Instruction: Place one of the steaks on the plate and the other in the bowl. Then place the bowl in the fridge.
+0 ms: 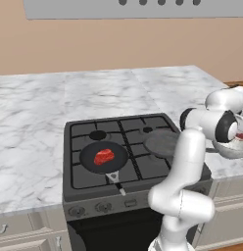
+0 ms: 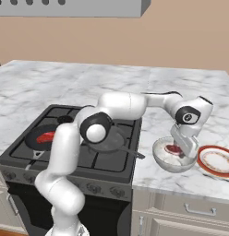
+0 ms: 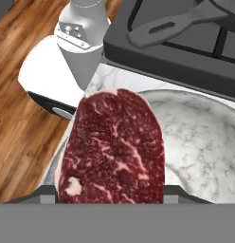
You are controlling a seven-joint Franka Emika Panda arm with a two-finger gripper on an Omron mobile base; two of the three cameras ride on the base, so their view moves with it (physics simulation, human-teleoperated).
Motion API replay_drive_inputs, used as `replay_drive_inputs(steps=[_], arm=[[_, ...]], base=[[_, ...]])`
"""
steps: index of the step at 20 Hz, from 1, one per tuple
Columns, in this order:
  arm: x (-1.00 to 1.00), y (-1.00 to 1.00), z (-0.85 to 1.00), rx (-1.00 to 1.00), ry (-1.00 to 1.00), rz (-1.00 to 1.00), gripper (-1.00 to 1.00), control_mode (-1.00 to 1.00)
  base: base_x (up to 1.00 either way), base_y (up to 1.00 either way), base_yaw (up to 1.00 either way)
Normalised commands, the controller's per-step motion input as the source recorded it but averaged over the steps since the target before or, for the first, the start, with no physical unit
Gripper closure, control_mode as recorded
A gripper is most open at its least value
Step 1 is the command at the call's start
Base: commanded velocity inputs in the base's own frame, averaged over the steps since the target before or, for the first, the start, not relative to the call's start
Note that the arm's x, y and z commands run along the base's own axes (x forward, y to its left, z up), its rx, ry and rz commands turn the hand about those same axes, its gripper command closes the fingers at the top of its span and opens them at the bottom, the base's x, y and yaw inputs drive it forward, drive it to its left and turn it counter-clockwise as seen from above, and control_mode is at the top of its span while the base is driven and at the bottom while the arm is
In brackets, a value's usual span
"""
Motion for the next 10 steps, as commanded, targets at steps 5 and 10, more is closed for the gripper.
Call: replay_drive_inputs(steps=[5,10], arm=[[0.13,0.33,-0.12,0.0,0.0,0.0,1.0,-1.0],[0.06,0.27,-0.1,0.0,0.0,0.0,-1.0,-1.0]], base=[[0.0,0.0,0.0],[0.0,0.0,0.0]])
